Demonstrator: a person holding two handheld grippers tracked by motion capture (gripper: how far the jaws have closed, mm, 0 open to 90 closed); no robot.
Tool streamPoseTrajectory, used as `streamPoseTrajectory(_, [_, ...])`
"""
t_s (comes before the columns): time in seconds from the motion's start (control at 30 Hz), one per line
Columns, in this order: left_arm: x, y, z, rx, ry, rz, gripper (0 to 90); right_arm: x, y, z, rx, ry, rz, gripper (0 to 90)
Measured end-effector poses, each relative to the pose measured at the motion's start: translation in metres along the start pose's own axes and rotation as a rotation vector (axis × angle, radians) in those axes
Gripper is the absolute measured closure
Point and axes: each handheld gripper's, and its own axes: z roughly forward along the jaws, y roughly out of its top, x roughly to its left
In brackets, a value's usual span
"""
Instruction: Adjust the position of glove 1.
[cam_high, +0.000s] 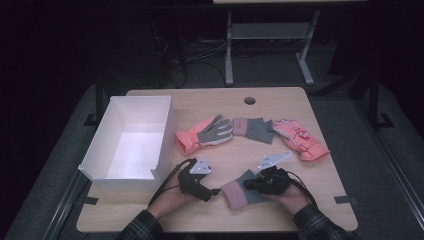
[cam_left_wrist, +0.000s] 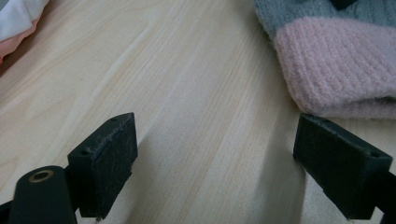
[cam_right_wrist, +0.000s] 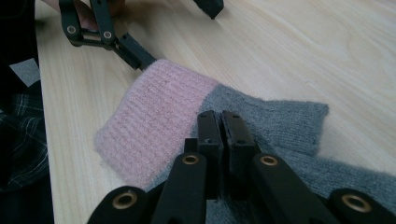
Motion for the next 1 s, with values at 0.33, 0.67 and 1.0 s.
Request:
streamPoseTrajectory(0.33, [0.000,0.000,0.000,0.000,-0.002,-0.007,12.8,0.003,-0.003,0.006,0.051,0.022,-0.024,86.8])
streamPoseTrajectory(0.67, [0.000,0.000,0.000,0.000,-0.003,-0.008,12.8,0.000,0.000,-0.005,-0.009,0.023,-0.001,60.1])
streamPoseTrajectory(1.0, [0.000,0.000,0.000,0.005,-0.001,0.001,12.8,-0.034,0.025,-0.012,-0.094,-0.166,0.108,60.3])
